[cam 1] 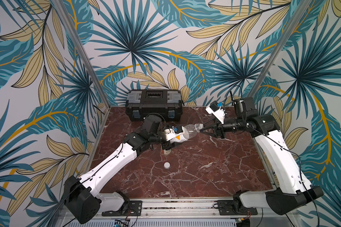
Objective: Screw on the bottle caps
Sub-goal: Screw the bottle cap onto the plastic bottle.
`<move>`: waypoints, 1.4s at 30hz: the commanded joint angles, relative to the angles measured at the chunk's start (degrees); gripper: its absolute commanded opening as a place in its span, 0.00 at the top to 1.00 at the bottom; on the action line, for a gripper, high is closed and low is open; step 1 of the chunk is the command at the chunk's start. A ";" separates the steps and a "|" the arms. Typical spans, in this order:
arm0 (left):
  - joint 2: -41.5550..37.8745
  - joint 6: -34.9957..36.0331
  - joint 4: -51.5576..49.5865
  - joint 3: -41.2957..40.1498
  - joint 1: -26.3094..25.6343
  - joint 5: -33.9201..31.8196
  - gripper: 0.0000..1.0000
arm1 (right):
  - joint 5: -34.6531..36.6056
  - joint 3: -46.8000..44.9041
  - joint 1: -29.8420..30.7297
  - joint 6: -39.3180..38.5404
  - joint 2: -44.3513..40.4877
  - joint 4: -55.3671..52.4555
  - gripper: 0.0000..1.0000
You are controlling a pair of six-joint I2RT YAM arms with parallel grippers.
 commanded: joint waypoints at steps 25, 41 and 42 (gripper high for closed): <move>-2.33 5.75 -4.65 1.08 -0.75 8.25 1.00 | -0.55 -1.74 1.87 -7.00 2.11 -5.89 0.58; -2.24 9.32 -9.20 2.89 -0.92 17.88 1.00 | -0.06 -10.95 4.68 -16.21 -3.71 1.81 0.63; -2.15 9.31 -9.35 2.91 -1.01 18.18 1.00 | 0.97 -10.77 5.49 -16.31 -3.51 1.93 0.63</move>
